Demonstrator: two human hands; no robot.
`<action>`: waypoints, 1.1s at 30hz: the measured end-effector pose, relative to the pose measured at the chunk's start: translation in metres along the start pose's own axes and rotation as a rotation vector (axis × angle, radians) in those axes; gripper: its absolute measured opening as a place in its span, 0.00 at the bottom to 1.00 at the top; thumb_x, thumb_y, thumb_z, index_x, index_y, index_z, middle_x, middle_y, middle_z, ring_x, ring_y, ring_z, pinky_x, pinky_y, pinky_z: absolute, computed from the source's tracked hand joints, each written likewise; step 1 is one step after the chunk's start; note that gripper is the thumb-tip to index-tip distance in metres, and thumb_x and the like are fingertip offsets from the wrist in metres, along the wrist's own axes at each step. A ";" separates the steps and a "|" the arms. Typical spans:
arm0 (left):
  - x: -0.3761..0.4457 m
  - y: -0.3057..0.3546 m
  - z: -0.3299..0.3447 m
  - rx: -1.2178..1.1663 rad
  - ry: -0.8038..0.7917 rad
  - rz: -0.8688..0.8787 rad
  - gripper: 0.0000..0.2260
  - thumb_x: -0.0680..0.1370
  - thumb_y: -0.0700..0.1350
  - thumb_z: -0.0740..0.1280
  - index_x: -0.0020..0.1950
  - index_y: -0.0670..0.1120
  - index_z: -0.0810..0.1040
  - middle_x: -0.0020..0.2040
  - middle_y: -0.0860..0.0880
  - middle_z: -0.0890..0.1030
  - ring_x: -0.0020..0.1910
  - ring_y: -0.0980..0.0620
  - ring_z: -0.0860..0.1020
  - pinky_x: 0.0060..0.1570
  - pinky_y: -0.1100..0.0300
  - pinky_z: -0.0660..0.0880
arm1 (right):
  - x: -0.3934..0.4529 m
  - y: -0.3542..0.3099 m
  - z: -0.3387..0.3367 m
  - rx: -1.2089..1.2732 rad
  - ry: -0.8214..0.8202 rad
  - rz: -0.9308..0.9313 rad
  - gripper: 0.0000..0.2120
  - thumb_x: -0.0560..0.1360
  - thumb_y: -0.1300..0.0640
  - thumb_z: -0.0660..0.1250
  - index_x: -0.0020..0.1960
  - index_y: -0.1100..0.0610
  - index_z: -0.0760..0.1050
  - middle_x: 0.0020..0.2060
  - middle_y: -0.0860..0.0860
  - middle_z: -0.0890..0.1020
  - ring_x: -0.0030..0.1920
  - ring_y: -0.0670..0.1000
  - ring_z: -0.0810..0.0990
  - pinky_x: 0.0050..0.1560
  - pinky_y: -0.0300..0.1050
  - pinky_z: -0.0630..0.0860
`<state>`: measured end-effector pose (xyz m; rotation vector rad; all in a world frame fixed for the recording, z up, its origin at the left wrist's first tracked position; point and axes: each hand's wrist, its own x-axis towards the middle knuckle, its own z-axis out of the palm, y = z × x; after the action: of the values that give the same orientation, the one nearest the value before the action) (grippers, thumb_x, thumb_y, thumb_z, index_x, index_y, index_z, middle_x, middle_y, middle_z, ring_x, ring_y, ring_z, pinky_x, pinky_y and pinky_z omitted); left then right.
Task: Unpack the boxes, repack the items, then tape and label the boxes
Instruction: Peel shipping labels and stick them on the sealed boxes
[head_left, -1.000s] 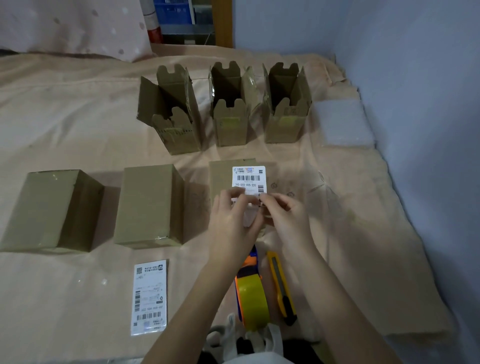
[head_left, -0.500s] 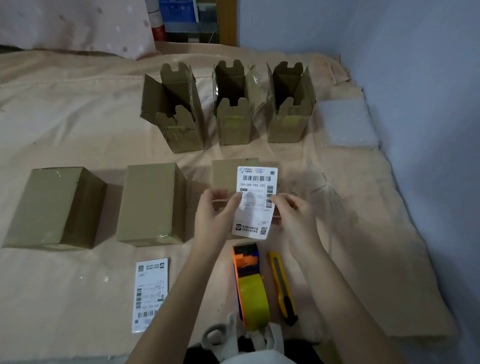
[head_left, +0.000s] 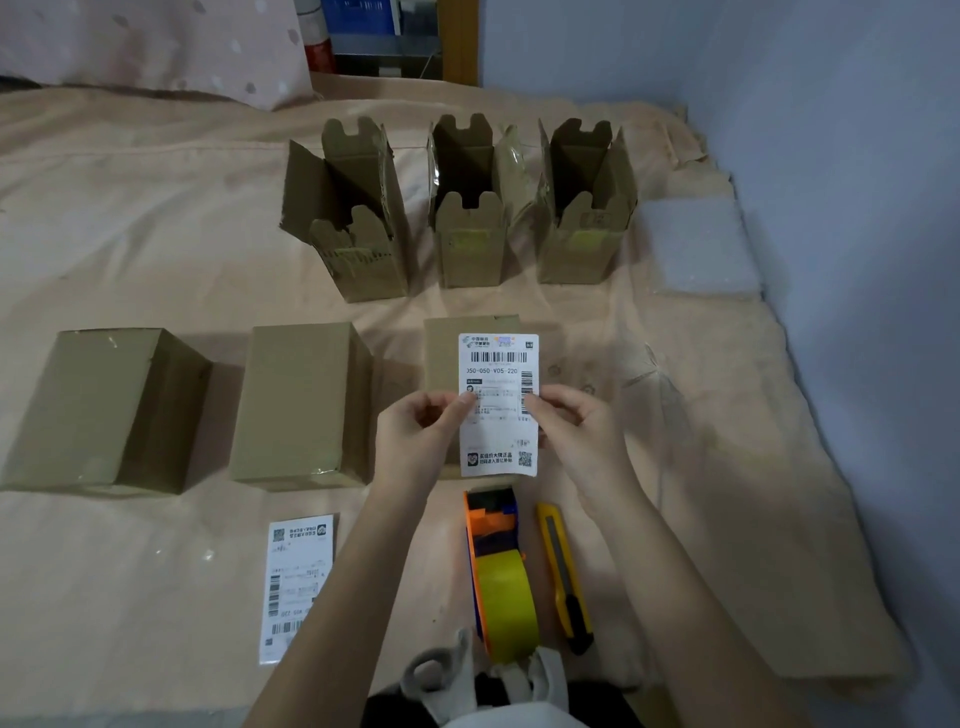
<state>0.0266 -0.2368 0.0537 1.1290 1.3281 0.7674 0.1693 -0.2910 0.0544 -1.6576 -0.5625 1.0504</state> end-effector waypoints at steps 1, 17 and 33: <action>0.001 0.000 0.000 0.000 0.003 0.002 0.05 0.75 0.44 0.71 0.40 0.44 0.81 0.38 0.51 0.84 0.38 0.58 0.82 0.39 0.66 0.78 | 0.001 0.002 0.000 -0.037 0.010 -0.025 0.06 0.76 0.61 0.68 0.52 0.57 0.81 0.45 0.49 0.84 0.44 0.42 0.82 0.40 0.34 0.76; 0.032 -0.004 0.001 0.112 0.112 -0.038 0.08 0.76 0.48 0.70 0.40 0.45 0.81 0.37 0.52 0.83 0.37 0.56 0.81 0.41 0.57 0.79 | 0.031 0.002 0.010 -0.156 0.052 -0.066 0.10 0.74 0.62 0.70 0.55 0.60 0.79 0.50 0.54 0.83 0.46 0.42 0.80 0.41 0.29 0.75; 0.063 -0.031 0.003 0.383 0.148 -0.006 0.11 0.74 0.57 0.69 0.42 0.51 0.82 0.46 0.47 0.81 0.41 0.52 0.81 0.38 0.51 0.79 | 0.051 0.011 0.018 -0.260 0.120 -0.012 0.12 0.70 0.60 0.75 0.38 0.53 0.71 0.36 0.48 0.80 0.38 0.47 0.80 0.38 0.40 0.76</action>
<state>0.0329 -0.1892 0.0027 1.3870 1.6503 0.6147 0.1786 -0.2455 0.0243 -1.9280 -0.6502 0.8901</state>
